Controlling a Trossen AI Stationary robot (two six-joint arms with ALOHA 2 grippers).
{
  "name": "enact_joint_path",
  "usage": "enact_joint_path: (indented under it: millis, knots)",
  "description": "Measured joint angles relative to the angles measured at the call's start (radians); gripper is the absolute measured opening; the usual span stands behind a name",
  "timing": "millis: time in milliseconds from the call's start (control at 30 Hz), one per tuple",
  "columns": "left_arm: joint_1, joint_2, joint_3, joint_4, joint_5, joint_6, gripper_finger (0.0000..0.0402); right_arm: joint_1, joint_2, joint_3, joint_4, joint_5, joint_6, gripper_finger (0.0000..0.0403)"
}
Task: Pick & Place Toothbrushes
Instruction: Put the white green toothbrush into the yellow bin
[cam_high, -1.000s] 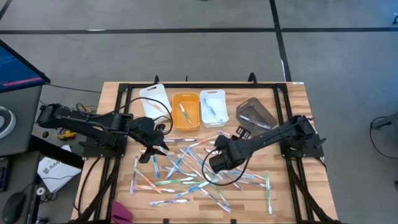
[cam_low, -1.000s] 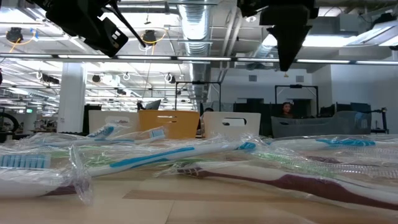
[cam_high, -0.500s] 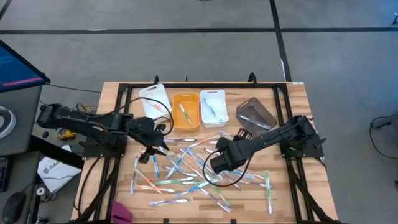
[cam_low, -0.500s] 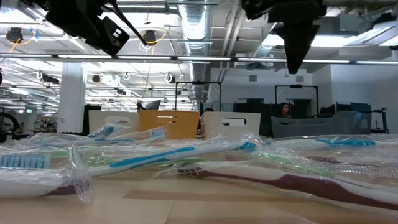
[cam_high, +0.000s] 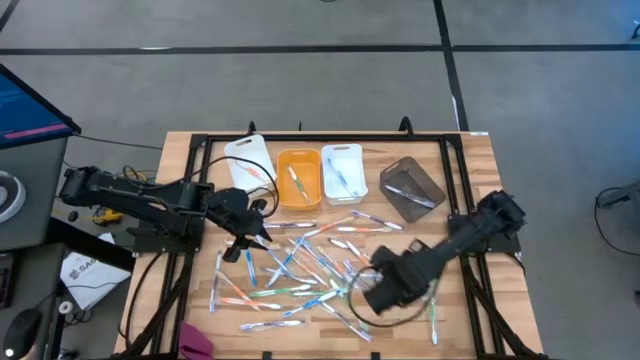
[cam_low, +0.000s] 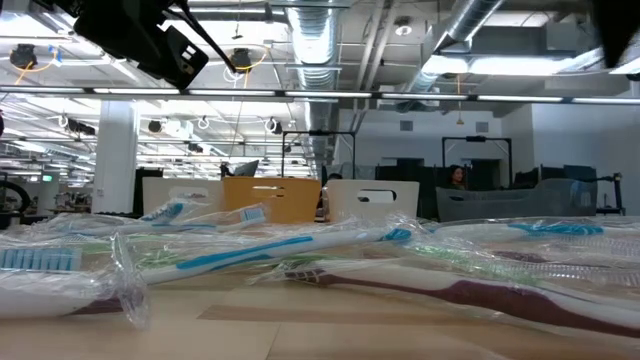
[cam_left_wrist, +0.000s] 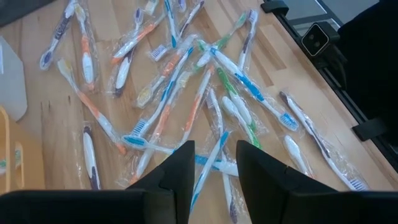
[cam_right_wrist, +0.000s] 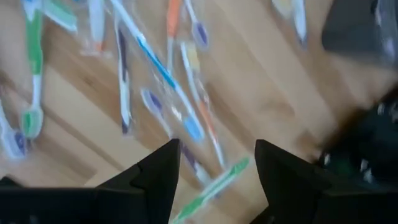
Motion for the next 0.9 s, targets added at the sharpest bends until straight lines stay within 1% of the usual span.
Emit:
enact_joint_path:
  millis: [167, 267, 367, 467, 567, 733, 833, 900]
  knots:
    - [0.000, 0.001, -0.027, 0.025, 0.000, 0.007, 0.0111, 0.102, -0.081, -0.108, -0.005, -0.012, 0.284, 0.0203]
    - [0.000, 0.001, -0.039, 0.046, 0.000, 0.008, 0.0111, 0.171, -0.129, -0.182, 0.001, -0.079, 0.471, 0.0203]
    - [0.000, 0.001, -0.048, 0.075, 0.000, 0.013, 0.0111, 0.239, -0.153, -0.237, 0.049, -0.139, 0.603, 0.0203]
    - [0.000, 0.001, -0.049, 0.101, 0.000, 0.047, 0.0111, 0.291, -0.153, -0.261, 0.117, -0.140, 0.675, 0.0203]
    - [0.000, 0.001, -0.049, 0.132, 0.000, 0.074, 0.0111, 0.318, -0.131, -0.276, 0.140, -0.140, 0.730, 0.0203]
    - [0.000, 0.001, -0.049, 0.209, 0.000, 0.076, 0.0111, 0.322, -0.094, -0.316, 0.175, -0.152, 0.819, 0.0203]
    - [0.000, 0.001, -0.049, 0.248, 0.000, 0.075, 0.0111, 0.318, -0.081, -0.330, 0.240, -0.154, 0.827, 0.0203]
    - [0.000, 0.001, -0.049, 0.270, 0.000, 0.075, 0.0111, 0.314, -0.076, -0.341, 0.294, -0.180, 0.845, 0.0203]
